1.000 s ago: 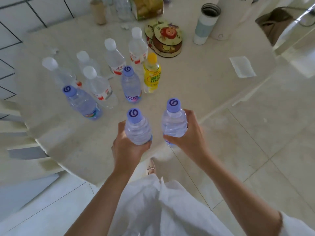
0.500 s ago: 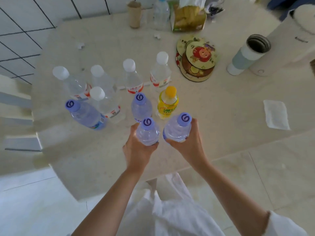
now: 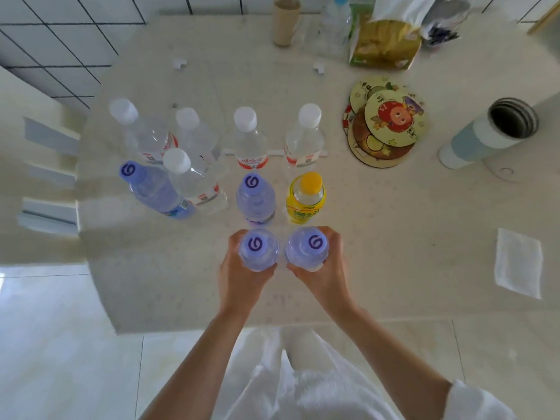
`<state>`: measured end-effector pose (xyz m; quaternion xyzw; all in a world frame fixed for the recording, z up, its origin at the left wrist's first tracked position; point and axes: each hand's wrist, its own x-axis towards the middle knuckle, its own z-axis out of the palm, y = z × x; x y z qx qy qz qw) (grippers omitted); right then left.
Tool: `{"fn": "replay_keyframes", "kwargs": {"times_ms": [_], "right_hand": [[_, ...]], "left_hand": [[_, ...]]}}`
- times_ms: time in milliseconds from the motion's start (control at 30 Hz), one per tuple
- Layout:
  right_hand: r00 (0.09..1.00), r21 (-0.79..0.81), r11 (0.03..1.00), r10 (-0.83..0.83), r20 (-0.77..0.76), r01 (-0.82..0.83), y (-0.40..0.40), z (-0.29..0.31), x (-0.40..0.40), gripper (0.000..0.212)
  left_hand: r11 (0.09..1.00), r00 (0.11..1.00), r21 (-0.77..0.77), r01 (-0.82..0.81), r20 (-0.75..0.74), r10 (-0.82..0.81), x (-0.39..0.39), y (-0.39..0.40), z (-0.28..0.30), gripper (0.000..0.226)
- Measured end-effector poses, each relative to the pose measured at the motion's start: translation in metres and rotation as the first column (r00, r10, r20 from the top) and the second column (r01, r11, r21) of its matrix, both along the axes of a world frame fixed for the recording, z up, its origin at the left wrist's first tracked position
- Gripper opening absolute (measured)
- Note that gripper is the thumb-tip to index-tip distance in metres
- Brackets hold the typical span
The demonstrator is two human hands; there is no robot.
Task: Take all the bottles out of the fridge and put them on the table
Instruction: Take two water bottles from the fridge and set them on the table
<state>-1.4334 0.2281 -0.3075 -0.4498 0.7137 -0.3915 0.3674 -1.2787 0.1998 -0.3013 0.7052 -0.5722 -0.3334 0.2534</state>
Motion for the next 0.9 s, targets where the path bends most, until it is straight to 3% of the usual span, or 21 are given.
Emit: {"fn": "replay_keyframes", "kwargs": {"times_ms": [267,667,900], "right_hand": [[1.000,-0.040,0.999,0.007,-0.025,-0.008,0.003,0.001,0.003,0.070],[0.994,-0.034,0.994,-0.102,-0.024,0.101,0.013,-0.004,0.014,0.076],[0.984,-0.054,0.982,-0.179,-0.008,0.179,0.031,0.010,0.018,0.057]], "left_hand": [[0.982,0.987,0.103,0.156,-0.059,-0.150,0.016,-0.009,0.004,0.064],[0.978,0.955,0.077,0.191,-0.247,-0.167,0.028,-0.001,-0.004,0.066],[0.989,0.937,0.047,0.144,-0.328,-0.120,0.044,0.013,-0.003,0.064]]}}
